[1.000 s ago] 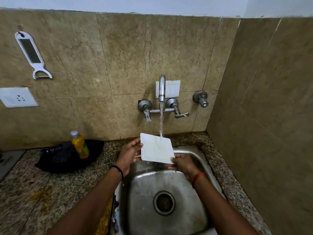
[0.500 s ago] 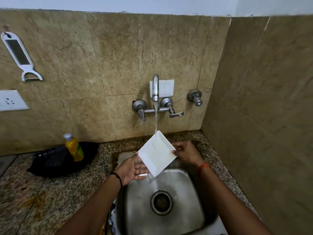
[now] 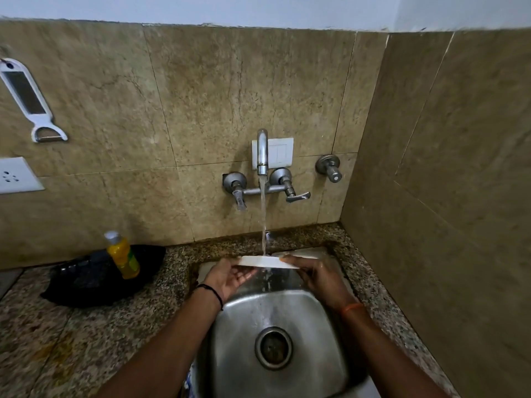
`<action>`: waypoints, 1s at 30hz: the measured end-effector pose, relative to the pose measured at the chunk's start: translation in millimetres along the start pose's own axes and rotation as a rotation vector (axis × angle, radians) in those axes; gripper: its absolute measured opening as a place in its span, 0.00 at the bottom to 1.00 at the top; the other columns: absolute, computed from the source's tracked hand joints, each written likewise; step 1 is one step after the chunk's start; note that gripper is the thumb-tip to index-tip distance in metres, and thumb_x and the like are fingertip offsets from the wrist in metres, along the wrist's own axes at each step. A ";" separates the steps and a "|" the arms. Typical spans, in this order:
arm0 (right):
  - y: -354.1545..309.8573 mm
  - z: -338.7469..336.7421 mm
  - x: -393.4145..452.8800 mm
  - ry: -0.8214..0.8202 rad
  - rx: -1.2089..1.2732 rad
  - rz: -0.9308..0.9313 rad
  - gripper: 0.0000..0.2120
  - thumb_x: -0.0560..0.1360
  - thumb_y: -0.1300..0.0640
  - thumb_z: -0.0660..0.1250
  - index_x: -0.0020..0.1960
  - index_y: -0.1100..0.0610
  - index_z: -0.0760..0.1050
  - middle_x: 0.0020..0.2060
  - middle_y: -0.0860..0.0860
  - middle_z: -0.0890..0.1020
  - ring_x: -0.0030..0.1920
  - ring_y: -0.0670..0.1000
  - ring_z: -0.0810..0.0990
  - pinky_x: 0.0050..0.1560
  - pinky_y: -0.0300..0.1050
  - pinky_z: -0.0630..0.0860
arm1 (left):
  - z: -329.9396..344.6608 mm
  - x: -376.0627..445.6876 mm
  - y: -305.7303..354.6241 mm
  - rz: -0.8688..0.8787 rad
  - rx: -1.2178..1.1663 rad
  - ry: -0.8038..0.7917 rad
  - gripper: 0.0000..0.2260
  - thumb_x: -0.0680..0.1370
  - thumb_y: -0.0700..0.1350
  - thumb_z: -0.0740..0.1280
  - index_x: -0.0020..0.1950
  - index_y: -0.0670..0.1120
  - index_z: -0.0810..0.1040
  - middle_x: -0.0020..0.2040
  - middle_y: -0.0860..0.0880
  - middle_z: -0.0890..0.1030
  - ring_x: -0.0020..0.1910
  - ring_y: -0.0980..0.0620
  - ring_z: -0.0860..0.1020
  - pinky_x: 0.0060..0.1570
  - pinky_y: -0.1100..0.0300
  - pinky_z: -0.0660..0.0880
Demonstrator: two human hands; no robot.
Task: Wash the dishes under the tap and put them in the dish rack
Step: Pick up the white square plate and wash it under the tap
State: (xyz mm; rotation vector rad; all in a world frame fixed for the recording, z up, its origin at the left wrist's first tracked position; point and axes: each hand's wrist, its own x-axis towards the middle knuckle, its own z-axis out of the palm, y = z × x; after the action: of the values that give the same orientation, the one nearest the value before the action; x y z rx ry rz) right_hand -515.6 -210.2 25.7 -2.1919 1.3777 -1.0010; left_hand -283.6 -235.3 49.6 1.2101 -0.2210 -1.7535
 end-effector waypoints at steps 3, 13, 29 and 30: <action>6.8 6.2 -0.9 0.035 -0.027 0.069 0.23 0.77 0.62 0.64 0.68 0.44 0.73 0.60 0.38 0.79 0.61 0.38 0.77 0.64 0.37 0.73 | 3.1 5.6 -2.6 0.036 -0.021 0.013 0.08 0.79 0.30 0.58 0.58 0.32 0.71 0.47 0.38 0.78 0.53 0.42 0.76 0.56 0.47 0.72; -2.8 26.7 23.4 0.108 1.304 0.893 0.10 0.82 0.60 0.57 0.58 0.63 0.73 0.52 0.60 0.83 0.50 0.56 0.84 0.43 0.48 0.81 | -10.2 21.1 -5.3 0.126 -0.096 -0.103 0.09 0.78 0.32 0.61 0.55 0.43 0.74 0.47 0.42 0.84 0.48 0.46 0.81 0.34 0.52 0.81; -9.7 36.9 44.9 0.273 1.375 0.867 0.11 0.79 0.70 0.58 0.58 0.62 0.75 0.44 0.56 0.83 0.38 0.49 0.83 0.35 0.42 0.81 | 24.4 7.5 -23.7 0.741 1.566 0.169 0.27 0.77 0.53 0.62 0.74 0.46 0.63 0.74 0.41 0.65 0.72 0.40 0.64 0.70 0.49 0.63; -12.2 37.5 46.6 0.271 1.397 0.863 0.10 0.79 0.70 0.58 0.56 0.63 0.75 0.41 0.55 0.83 0.34 0.48 0.83 0.33 0.41 0.80 | 29.3 7.1 -30.2 0.775 1.691 0.165 0.29 0.78 0.57 0.59 0.77 0.48 0.59 0.77 0.42 0.58 0.75 0.39 0.57 0.73 0.48 0.57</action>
State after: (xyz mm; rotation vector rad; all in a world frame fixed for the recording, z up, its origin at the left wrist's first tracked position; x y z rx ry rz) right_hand -468.0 -248.4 25.2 -0.4042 0.9610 -1.2684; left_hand -325.4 -235.2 41.3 1.8887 -2.0117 -0.4727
